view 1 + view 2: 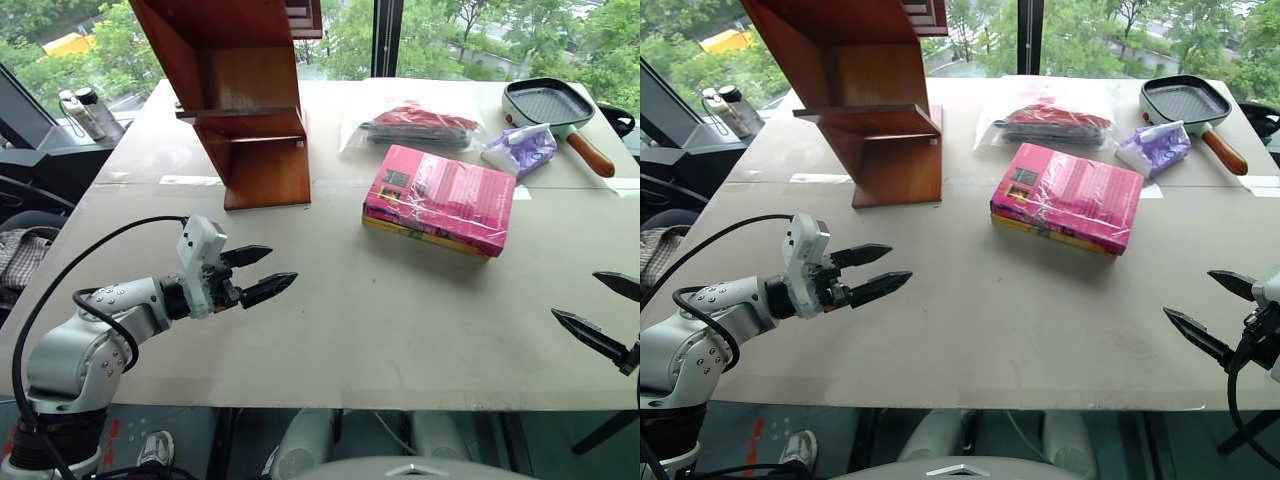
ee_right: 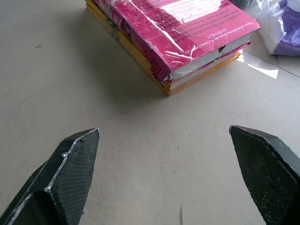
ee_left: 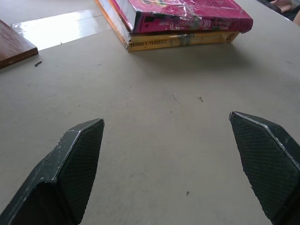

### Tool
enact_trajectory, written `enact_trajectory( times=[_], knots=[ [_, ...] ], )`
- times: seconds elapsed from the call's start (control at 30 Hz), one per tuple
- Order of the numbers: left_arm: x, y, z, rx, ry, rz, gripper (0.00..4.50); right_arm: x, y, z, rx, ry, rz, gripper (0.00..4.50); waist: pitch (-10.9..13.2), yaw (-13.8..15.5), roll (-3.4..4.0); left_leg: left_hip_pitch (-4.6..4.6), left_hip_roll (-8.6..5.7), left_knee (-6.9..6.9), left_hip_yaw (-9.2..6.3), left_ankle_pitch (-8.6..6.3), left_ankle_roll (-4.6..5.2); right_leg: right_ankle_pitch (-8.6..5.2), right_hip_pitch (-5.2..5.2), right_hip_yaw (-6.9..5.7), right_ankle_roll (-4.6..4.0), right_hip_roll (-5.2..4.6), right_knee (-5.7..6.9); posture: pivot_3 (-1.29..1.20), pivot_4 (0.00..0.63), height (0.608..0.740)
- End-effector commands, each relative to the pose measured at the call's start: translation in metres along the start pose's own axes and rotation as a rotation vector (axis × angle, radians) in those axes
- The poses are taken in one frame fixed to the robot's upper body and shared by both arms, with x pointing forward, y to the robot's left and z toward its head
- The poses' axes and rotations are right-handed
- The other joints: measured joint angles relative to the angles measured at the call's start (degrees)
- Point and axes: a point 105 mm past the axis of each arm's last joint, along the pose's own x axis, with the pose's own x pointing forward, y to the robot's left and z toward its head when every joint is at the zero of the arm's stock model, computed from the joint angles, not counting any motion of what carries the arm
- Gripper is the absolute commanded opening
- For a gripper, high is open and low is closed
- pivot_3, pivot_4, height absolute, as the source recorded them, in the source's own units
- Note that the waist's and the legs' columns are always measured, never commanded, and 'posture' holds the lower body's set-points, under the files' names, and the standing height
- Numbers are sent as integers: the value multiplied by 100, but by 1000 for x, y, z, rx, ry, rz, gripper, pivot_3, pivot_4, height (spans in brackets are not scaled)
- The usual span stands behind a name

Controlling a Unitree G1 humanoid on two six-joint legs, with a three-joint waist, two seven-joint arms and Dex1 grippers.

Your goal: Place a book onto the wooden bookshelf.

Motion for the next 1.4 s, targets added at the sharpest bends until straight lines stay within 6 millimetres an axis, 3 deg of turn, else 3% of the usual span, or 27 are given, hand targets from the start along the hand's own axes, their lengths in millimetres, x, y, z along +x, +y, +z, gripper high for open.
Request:
enact_trajectory(
  times=[0.03,0.17,0.37,0.5,0.53,0.63,0.7,0.73,0.87,1.03,1.23,1.4],
  knots=[
    [1,-2,13,49,-45,-11,4412,6,-8,10,-33,-26,-43,4396,0,-1,0,0,0,0,0,0,0,0,0,0,0,0,0,0,150,740],
    [13,-6,30,83,-99,-32,4412,15,-25,13,-45,-16,-145,4396,0,-7,-1,2,-1,7,2,0,0,1,2,0,0,0,3,0,150,740],
    [21,-23,40,137,-107,-110,4412,27,-31,22,13,-27,-175,4396,0,-26,-2,1,-2,8,2,13,-22,1,-1,2,-1,2,13,0,150,740],
    [24,-37,40,180,-94,-177,4500,43,-38,23,33,0,-178,3143,0,-26,-2,0,-3,9,7,13,-22,1,-1,5,-1,0,11,0,150,740],
    [24,-39,39,187,-90,-185,4500,47,-40,23,31,6,-184,2432,0,-26,-2,1,-2,9,8,13,-22,1,-1,5,0,0,12,0,150,740],
    [24,-42,38,204,-83,-192,4500,63,-49,22,23,43,-197,1371,0,-43,-2,3,-2,9,12,13,-22,1,-1,6,-1,2,14,0,150,740],
    [23,-45,37,209,-84,-196,4500,77,-57,21,-4,73,-201,261,0,-45,-2,4,-2,9,24,13,-22,2,-1,7,-1,3,15,0,150,740],
    [23,-46,37,211,-85,-199,4500,81,-61,19,-14,85,-208,66,0,-41,-1,5,-1,10,32,13,-22,2,-1,7,-1,3,16,0,150,740],
    [22,-46,37,221,-86,-187,4500,102,-88,16,-45,128,-265,66,0,-38,-1,2,-1,10,41,14,-23,2,-5,9,-1,2,16,0,150,740],
    [20,-46,34,219,-89,-166,4500,125,-101,18,-95,120,-232,66,0,-44,-1,0,-1,11,43,15,-24,2,-10,11,-1,1,18,0,150,740],
    [19,-48,28,197,-101,-120,4500,151,-76,27,-117,61,-49,66,0,-49,-1,-1,1,11,45,15,-24,2,-11,13,-1,0,18,0,150,740],
    [17,-47,26,191,-101,-96,4500,157,-48,31,-122,36,84,66,0,-41,0,-1,2,11,36,15,-25,2,-12,13,-2,0,18,0,150,740]
  ],
)
